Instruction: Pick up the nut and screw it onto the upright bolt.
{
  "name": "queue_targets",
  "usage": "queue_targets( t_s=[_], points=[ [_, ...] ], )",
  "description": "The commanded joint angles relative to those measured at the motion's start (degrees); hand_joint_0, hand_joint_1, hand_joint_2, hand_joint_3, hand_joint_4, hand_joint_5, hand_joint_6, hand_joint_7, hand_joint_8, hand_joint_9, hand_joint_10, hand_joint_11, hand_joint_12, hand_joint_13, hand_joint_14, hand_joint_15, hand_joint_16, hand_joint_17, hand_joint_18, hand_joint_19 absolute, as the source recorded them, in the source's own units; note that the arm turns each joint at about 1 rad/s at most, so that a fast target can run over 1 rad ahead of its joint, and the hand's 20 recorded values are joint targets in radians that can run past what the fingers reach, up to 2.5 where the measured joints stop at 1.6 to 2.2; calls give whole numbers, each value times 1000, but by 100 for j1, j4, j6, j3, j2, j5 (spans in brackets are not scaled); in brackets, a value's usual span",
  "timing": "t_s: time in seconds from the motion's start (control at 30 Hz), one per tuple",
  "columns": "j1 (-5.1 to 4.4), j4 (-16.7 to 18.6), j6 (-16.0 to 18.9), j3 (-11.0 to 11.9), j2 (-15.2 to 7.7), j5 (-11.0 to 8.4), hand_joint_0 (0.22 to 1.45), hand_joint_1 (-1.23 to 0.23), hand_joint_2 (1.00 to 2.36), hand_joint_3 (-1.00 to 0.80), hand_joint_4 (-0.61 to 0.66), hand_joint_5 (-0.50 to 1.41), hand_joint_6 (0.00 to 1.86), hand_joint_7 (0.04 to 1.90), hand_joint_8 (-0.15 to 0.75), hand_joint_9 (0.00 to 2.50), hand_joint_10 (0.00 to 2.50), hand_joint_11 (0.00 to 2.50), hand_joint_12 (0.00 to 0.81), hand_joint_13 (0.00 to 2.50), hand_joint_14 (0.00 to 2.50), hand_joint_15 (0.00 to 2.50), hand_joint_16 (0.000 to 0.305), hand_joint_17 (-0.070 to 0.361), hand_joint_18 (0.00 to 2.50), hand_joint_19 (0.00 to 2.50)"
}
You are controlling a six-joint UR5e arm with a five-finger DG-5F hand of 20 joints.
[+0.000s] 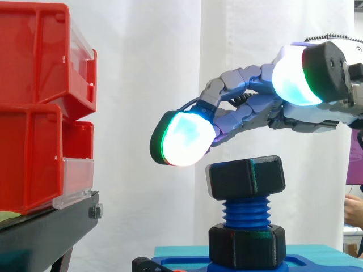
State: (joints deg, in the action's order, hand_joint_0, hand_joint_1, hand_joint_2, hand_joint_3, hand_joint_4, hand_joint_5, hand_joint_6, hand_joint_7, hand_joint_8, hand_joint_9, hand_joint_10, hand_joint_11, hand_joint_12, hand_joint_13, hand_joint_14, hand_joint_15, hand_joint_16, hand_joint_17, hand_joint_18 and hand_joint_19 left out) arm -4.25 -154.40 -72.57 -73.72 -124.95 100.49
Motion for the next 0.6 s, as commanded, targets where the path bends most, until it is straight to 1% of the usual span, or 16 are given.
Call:
queue_targets(
  t_s=[0.0, 0.13, 0.23, 0.27, 0.47, 0.5, 0.57],
  points=[
    [3, -47, -3, -2, -3, 6, 504, -141, 1000, -500, 141, -150, 502, 725, 199, 540, 0, 0, 210, 443, 0, 0, 18, 41, 80, 0],
    [3, -99, -3, -2, -3, 15, 504, -143, 1000, -500, 145, -148, 502, 727, 201, 545, 0, 0, 211, 450, 0, 0, 18, 41, 84, 0],
    [38, -91, -3, -10, -47, 24, 505, -145, 1000, -500, 149, -142, 503, 745, 203, 554, 0, 0, 208, 456, 0, 0, 18, 40, 89, 0],
    [56, -73, -3, -10, -38, 50, 505, -146, 1000, -500, 154, -139, 503, 766, 205, 560, 0, 0, 208, 458, 0, 0, 18, 40, 91, 0],
    [64, -82, -3, -10, -47, 76, 516, -182, 1000, -500, 196, -112, 504, 944, 214, 591, 0, 0, 199, 487, 0, 0, 16, 35, 116, 0],
    [82, -91, -3, -10, -47, 76, 517, -191, 1000, -500, 211, -110, 504, 967, 214, 595, 0, 0, 198, 493, 0, 0, 15, 34, 121, 0],
    [108, -99, -3, -10, -38, 85, 520, -214, 1000, -500, 201, -102, 504, 1039, 216, 606, 0, 0, 197, 508, 0, 0, 15, 34, 139, 0]
  ],
)
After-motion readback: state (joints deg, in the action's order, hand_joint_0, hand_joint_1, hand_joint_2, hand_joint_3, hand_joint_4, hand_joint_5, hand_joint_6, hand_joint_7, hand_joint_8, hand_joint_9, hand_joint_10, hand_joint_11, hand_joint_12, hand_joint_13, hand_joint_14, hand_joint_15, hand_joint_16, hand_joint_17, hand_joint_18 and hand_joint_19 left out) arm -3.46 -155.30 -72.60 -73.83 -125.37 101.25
